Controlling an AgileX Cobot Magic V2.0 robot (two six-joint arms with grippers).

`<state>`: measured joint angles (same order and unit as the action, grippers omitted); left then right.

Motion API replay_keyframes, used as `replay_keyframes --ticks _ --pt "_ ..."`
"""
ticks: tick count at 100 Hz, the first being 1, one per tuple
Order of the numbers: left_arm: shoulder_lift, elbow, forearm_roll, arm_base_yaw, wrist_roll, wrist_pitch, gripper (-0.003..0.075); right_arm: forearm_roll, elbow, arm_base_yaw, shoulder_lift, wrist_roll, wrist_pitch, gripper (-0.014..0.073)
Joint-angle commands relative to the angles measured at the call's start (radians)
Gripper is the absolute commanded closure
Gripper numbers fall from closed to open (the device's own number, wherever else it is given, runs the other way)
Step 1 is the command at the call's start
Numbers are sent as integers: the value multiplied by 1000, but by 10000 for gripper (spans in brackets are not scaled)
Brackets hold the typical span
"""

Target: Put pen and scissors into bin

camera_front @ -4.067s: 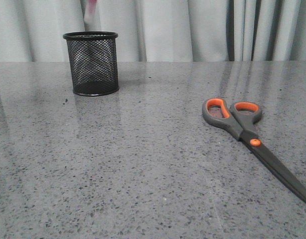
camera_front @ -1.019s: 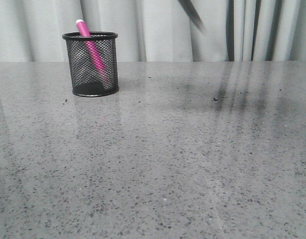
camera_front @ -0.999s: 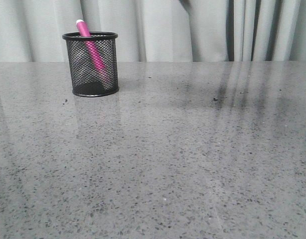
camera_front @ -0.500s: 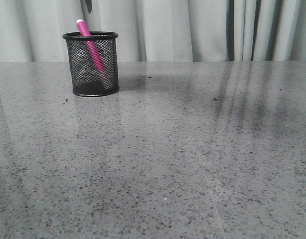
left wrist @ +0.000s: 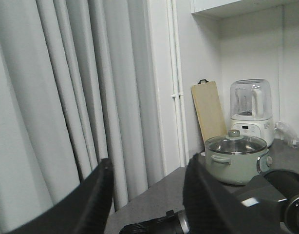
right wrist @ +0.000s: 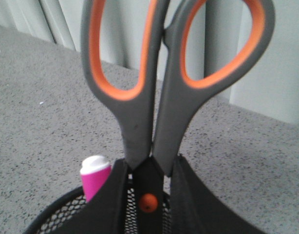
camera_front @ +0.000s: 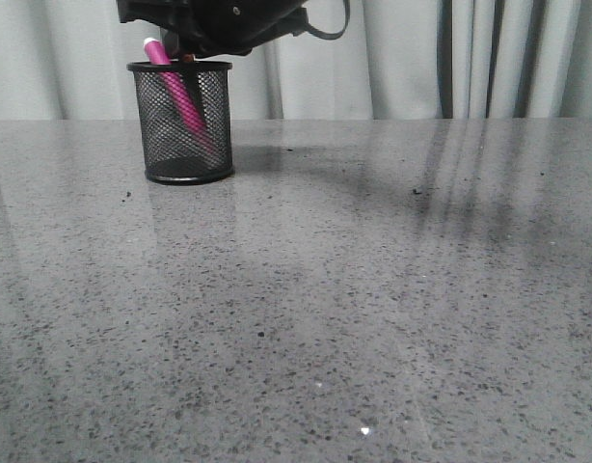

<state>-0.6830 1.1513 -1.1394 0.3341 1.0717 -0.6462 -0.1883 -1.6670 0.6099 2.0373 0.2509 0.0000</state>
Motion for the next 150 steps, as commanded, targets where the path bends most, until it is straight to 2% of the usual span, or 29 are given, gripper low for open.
replay_keyframes --ticks 1,7,15,26,34,42,49,56,59,61,69,79,95,102,120,134,150 --pt "-2 23 -30 4 -11 31 416 3 -34 5 -69 -12 -77 636" --pt "0 23 -30 4 -12 31 418 25 -34 6 -72 -12 -72 568" --pt "8 20 25 4 -72 50 460 61 -34 10 -87 -12 -38 407" --pt "43 -7 225 4 -266 116 622 104 -34 14 -134 -12 59 202" --pt "88 -55 423 4 -399 151 717 113 -34 14 -191 -12 126 157" --pt "153 -114 573 4 -484 158 739 109 -34 14 -268 -12 180 172" --pt "215 -175 665 4 -537 158 739 80 -17 24 -355 -12 241 271" --pt "280 -245 720 4 -580 158 739 14 30 47 -455 -17 321 497" --pt "306 -275 737 4 -594 158 739 -18 60 59 -511 -26 356 628" --pt "326 -299 743 4 -604 160 739 -44 89 69 -546 -29 372 667" --pt "397 -396 779 4 -678 168 739 -107 232 101 -689 -31 386 664" --pt "494 -509 795 4 -751 211 739 -111 488 127 -898 -31 365 664" --pt "594 -641 795 4 -754 217 739 -91 873 136 -1276 -31 398 664" --pt "616 -672 792 4 -754 217 739 -82 986 136 -1443 -31 448 664" --pt "621 -688 792 4 -754 224 739 -101 1094 136 -1747 -31 578 664" --pt "621 -688 792 4 -754 226 739 -164 1114 136 -1869 -31 576 664" --pt "621 -688 792 4 -754 226 739 -137 1117 136 -1997 -31 578 664"
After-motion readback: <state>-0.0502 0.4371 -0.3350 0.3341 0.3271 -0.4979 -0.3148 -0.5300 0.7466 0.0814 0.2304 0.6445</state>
